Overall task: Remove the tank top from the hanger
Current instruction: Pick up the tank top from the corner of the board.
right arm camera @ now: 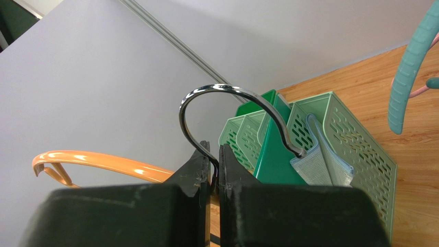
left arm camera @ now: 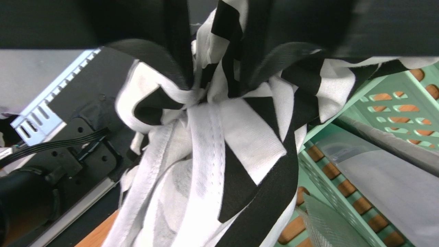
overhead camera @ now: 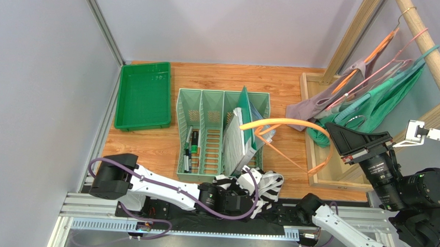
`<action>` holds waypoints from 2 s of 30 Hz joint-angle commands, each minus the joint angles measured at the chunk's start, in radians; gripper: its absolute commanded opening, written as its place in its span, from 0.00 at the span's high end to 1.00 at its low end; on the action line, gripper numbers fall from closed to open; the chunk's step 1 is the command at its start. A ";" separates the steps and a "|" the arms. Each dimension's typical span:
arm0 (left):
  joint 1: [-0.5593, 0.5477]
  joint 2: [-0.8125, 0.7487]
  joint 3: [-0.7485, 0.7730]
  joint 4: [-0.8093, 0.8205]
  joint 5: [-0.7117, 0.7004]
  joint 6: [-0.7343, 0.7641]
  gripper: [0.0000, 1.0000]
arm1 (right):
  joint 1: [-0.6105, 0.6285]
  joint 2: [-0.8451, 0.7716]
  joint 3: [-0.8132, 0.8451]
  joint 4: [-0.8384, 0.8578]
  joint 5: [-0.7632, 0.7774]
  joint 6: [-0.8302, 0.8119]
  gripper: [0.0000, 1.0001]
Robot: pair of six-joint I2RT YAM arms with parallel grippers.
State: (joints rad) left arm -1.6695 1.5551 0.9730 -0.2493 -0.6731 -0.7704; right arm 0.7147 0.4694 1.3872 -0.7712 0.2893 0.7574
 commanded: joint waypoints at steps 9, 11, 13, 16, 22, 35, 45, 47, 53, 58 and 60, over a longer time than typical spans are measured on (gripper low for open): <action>-0.079 0.137 0.026 0.079 -0.034 -0.105 0.06 | -0.003 -0.021 -0.014 0.023 0.004 -0.006 1.00; -0.079 0.171 0.039 0.065 -0.040 -0.147 0.01 | -0.003 -0.023 -0.025 0.024 -0.001 -0.003 1.00; -0.079 0.197 0.047 0.032 -0.069 -0.174 0.01 | -0.003 -0.029 -0.031 0.029 -0.004 0.000 1.00; -0.078 0.221 0.059 0.018 -0.088 -0.190 0.01 | -0.001 -0.037 -0.040 0.029 -0.004 0.005 1.00; -0.076 0.286 0.108 -0.002 -0.120 -0.234 0.10 | -0.003 -0.040 -0.045 0.033 -0.013 0.011 1.00; -0.062 0.349 0.153 -0.119 -0.112 -0.297 0.74 | -0.003 -0.051 -0.040 0.033 -0.022 0.017 1.00; -0.094 0.264 0.256 -0.269 -0.114 -0.218 1.00 | -0.001 -0.045 -0.007 0.012 -0.015 0.007 1.00; -0.119 0.246 0.295 -0.300 -0.134 -0.178 1.00 | -0.003 -0.043 0.001 0.009 -0.010 -0.001 1.00; -0.154 0.189 0.363 -0.357 -0.138 -0.098 1.00 | -0.003 -0.037 0.050 -0.011 0.010 -0.020 1.00; -0.154 0.086 0.359 -0.282 -0.094 0.025 1.00 | -0.003 -0.029 0.101 -0.017 0.004 -0.032 1.00; -0.154 0.045 0.365 -0.211 -0.042 0.129 1.00 | -0.003 -0.023 0.139 -0.022 0.002 -0.036 1.00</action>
State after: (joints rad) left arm -1.8217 1.7050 1.3014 -0.5648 -0.7601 -0.8223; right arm 0.7147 0.4313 1.4487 -0.8272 0.2863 0.7399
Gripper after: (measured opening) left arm 0.019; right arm 0.034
